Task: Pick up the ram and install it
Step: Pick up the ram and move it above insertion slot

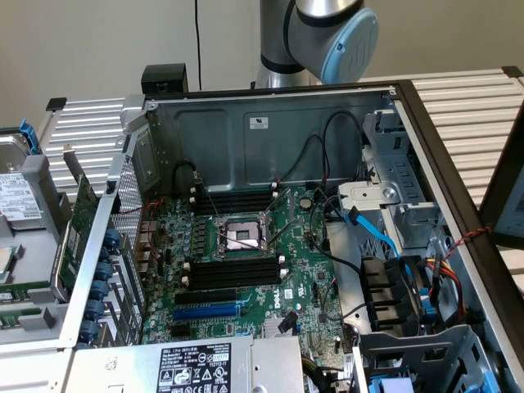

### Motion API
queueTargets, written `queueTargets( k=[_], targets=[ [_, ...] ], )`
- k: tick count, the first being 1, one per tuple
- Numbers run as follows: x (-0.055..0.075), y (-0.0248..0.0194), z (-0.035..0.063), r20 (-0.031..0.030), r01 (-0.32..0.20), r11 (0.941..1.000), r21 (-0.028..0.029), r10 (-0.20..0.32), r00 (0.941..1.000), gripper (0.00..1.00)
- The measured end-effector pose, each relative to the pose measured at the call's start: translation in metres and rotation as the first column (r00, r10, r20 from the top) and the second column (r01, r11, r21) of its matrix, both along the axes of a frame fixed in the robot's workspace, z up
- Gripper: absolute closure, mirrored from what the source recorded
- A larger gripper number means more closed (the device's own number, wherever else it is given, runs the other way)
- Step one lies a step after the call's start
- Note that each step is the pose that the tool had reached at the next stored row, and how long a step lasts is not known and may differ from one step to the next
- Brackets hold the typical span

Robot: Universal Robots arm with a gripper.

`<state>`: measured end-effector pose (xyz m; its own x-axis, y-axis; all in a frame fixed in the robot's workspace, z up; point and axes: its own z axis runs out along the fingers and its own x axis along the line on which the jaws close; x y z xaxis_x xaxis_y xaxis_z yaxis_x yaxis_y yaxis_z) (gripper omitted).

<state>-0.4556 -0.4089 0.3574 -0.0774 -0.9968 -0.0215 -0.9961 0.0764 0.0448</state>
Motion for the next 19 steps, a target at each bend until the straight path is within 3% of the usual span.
queueTargets(
  k=[3,7,13,16,18,19],
  targets=[
    [-0.002,-0.0001,-0.0041,0.0050,-0.006,1.0000,0.0009,0.006,1.0000,0.89],
    [-0.004,-0.0003,-0.0085,0.0197,-0.008,1.0000,0.0027,0.008,0.9998,0.89],
    [-0.006,-0.0017,-0.0188,0.0216,-0.010,0.9999,0.0055,0.010,0.9997,0.89],
    [-0.006,-0.0032,-0.0243,0.0217,-0.011,0.9999,0.0072,0.011,0.9997,0.70],
    [-0.006,-0.0043,-0.0279,0.0218,-0.012,0.9999,0.0082,0.012,0.9997,0.70],
    [-0.006,-0.0049,-0.0297,0.0218,-0.012,0.9999,0.0084,0.012,0.9997,0.64]
  ],
)
